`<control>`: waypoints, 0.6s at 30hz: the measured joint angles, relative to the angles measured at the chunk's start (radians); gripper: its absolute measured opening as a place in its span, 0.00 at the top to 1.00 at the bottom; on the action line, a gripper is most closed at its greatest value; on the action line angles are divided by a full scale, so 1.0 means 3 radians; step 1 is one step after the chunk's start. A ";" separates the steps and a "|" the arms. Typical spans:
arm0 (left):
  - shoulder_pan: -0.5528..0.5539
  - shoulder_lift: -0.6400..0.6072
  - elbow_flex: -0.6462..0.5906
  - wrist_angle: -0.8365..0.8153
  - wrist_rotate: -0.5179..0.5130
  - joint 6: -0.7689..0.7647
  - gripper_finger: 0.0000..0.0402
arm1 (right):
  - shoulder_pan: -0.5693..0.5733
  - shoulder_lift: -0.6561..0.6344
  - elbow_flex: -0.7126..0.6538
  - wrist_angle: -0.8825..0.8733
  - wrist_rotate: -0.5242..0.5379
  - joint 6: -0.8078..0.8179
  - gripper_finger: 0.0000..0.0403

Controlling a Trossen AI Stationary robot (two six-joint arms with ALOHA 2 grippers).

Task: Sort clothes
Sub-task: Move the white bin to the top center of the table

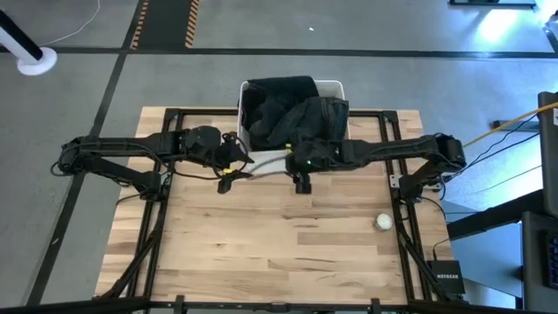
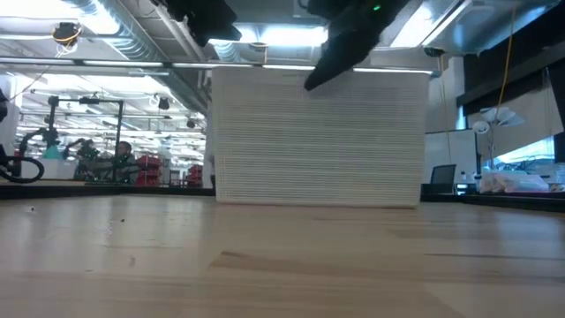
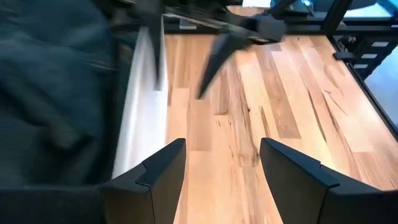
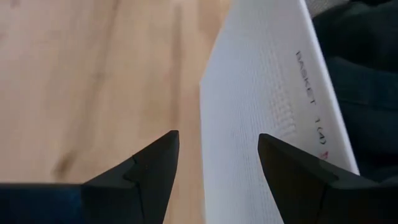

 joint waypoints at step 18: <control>-0.0097 -0.0056 0.0000 -0.0170 -0.0232 0.0020 0.49 | 0.0135 -0.0143 0.0224 -0.0454 -0.0219 0.0046 0.41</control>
